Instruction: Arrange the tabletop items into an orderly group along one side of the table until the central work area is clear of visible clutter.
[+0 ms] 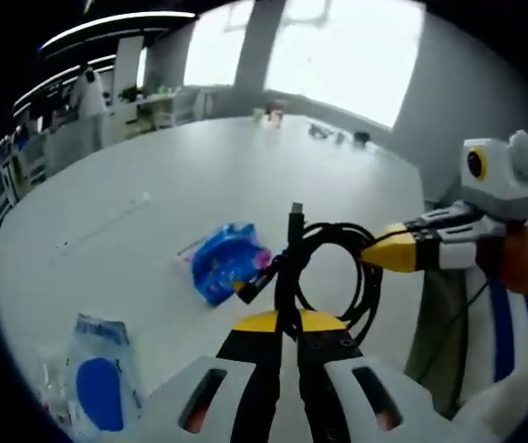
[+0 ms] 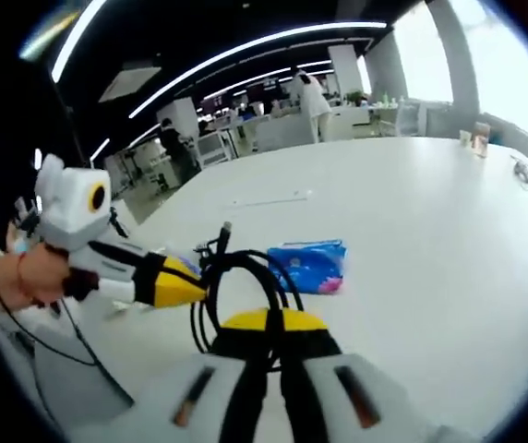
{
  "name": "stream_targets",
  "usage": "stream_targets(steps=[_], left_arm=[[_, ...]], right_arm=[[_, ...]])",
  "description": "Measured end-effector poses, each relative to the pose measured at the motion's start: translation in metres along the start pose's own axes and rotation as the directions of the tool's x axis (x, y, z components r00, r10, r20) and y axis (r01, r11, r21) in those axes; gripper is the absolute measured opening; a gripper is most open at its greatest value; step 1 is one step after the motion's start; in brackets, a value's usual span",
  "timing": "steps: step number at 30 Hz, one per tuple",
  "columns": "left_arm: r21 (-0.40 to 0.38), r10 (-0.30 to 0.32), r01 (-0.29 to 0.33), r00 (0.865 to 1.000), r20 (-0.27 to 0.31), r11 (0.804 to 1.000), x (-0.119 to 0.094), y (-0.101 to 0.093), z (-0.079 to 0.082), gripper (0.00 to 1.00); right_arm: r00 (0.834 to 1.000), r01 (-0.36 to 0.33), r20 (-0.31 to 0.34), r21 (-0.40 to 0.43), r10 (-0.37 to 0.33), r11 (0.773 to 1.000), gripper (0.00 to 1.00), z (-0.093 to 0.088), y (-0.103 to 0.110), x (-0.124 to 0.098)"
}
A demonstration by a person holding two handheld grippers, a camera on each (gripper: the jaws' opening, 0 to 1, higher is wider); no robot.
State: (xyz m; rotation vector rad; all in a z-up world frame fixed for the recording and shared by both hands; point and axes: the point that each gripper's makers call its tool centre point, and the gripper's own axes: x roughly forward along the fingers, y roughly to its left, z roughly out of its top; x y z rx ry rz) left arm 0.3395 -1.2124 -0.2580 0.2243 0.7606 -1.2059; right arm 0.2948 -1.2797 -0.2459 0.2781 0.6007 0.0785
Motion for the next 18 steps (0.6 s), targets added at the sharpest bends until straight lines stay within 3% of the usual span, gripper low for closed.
stream_targets(steps=[9,18], left_arm=[[-0.051,-0.027,0.021,0.994,-0.102,0.998,0.03,0.012,-0.017,0.0],[-0.069,-0.044,0.034,0.987,-0.156,0.997,0.049,0.023,-0.028,0.0]], right_arm=[[0.998,0.021,-0.061,0.086,-0.016,0.996,0.0,-0.023,-0.014,0.019],[0.995,0.035,-0.097,0.145,-0.021,0.989,0.0,-0.038,-0.025,0.038]])
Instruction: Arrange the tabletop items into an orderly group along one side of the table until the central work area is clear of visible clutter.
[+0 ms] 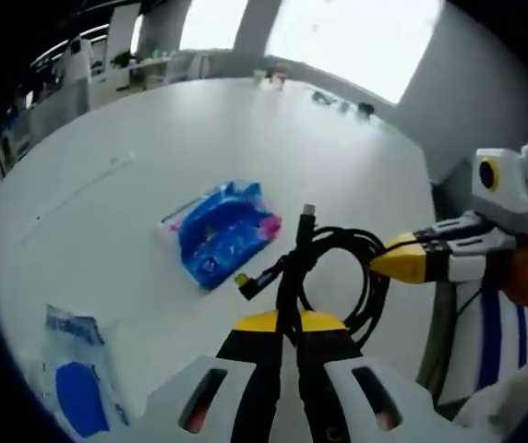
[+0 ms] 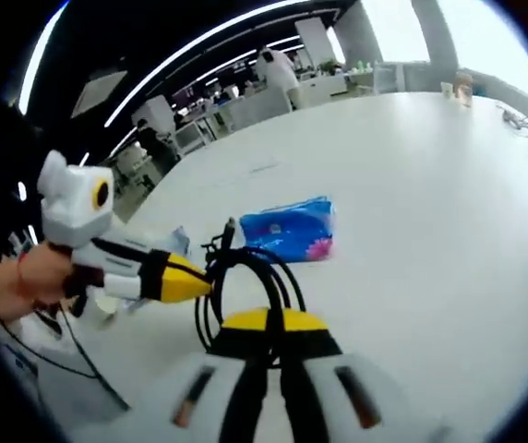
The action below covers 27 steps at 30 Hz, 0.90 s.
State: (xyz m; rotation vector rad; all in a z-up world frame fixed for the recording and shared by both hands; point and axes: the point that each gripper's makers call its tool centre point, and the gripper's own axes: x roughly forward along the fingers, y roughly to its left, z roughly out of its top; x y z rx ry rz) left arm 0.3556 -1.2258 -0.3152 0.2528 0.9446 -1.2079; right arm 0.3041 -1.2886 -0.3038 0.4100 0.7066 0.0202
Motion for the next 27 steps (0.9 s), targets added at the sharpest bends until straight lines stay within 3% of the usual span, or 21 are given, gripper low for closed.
stream_targets(steps=[10,27], left_arm=[[-0.014,0.003,-0.004,0.999,-0.049,1.0,0.015,0.01,-0.01,0.0],[-0.041,0.016,-0.019,0.996,-0.085,0.999,0.031,0.018,-0.018,0.0]], right_arm=[[0.999,0.013,-0.044,0.035,-0.012,0.999,0.0,-0.011,-0.009,0.018],[0.994,0.046,-0.098,0.01,-0.044,0.999,0.0,-0.02,-0.02,0.035]])
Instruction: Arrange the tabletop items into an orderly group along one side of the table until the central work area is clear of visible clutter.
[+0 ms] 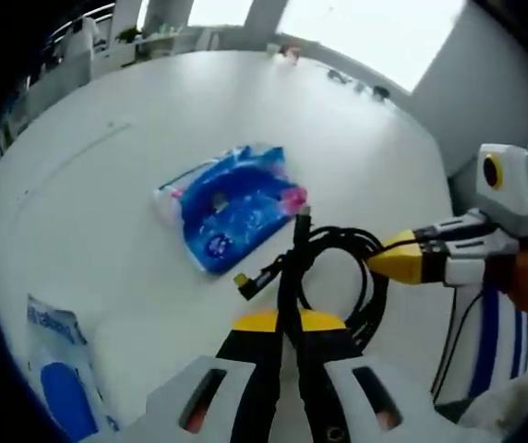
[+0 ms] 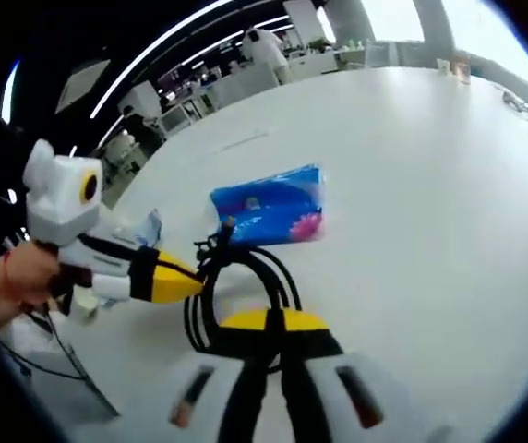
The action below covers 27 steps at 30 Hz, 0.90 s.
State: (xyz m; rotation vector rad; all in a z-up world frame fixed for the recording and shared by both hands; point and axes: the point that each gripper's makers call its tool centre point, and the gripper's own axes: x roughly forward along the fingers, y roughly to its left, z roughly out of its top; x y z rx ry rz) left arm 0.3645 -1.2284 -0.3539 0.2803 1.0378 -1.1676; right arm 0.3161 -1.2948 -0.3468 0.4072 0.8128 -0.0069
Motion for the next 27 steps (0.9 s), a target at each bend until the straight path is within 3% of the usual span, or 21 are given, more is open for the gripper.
stream_targets(steps=[27], left_arm=[[0.003,0.03,-0.03,0.999,0.02,1.0,0.011,0.003,-0.004,0.02]], right_arm=[[0.999,0.049,-0.015,-0.089,-0.05,0.995,0.04,-0.008,-0.013,0.014]])
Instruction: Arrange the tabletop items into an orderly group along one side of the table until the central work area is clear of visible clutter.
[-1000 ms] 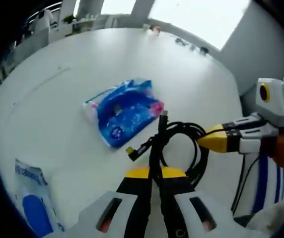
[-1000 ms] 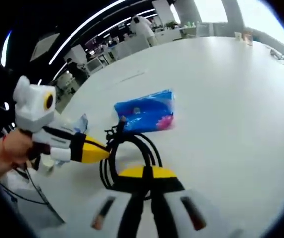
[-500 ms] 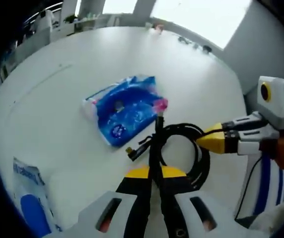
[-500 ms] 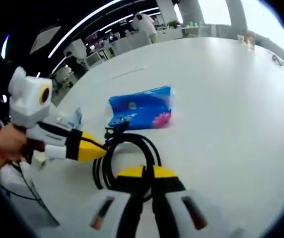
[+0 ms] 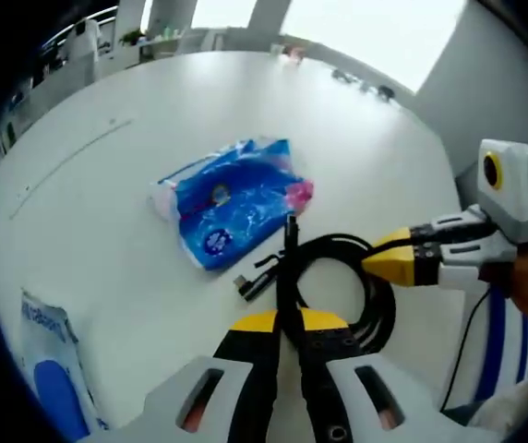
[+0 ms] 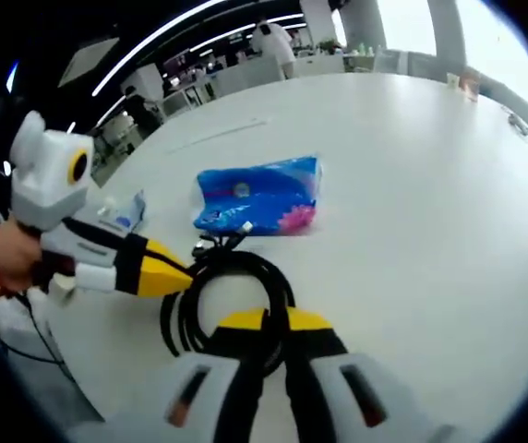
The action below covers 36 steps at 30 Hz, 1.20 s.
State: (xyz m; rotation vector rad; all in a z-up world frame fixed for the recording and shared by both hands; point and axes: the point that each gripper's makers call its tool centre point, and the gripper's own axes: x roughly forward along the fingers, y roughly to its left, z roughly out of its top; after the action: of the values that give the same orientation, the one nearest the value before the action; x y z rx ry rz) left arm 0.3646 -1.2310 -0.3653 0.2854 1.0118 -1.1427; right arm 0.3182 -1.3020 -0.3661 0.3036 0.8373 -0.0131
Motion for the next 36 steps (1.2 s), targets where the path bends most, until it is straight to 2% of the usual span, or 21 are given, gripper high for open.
stream_targets(steps=[9,20,29,31,33,36], left_arm=[[-0.002,0.002,-0.002,1.0,0.016,1.0,0.0,0.002,0.0,0.05],[-0.005,0.004,-0.003,0.999,0.033,1.0,-0.002,0.002,0.001,0.13],[0.003,0.005,-0.005,0.998,0.055,1.0,-0.005,0.004,0.004,0.23],[0.005,0.002,-0.003,0.998,0.058,1.0,-0.006,0.003,0.004,0.28],[0.017,0.005,-0.006,0.998,0.066,1.0,-0.007,0.003,0.005,0.37],[0.024,0.009,-0.01,0.998,0.066,1.0,-0.009,0.004,0.004,0.4]], right_arm=[[1.0,0.003,0.015,-0.01,-0.002,1.0,0.05,0.003,0.0,0.0],[1.0,0.009,0.017,-0.015,-0.008,1.0,0.09,0.004,-0.002,-0.001],[0.999,-0.003,0.032,-0.028,0.004,1.0,0.17,0.008,0.001,-0.001],[0.999,-0.006,0.036,-0.032,0.007,0.999,0.18,0.01,0.001,-0.002],[0.999,-0.005,0.041,-0.04,0.006,0.999,0.2,0.011,0.002,-0.003],[0.999,-0.011,0.041,-0.045,0.013,0.999,0.22,0.012,0.002,-0.004]])
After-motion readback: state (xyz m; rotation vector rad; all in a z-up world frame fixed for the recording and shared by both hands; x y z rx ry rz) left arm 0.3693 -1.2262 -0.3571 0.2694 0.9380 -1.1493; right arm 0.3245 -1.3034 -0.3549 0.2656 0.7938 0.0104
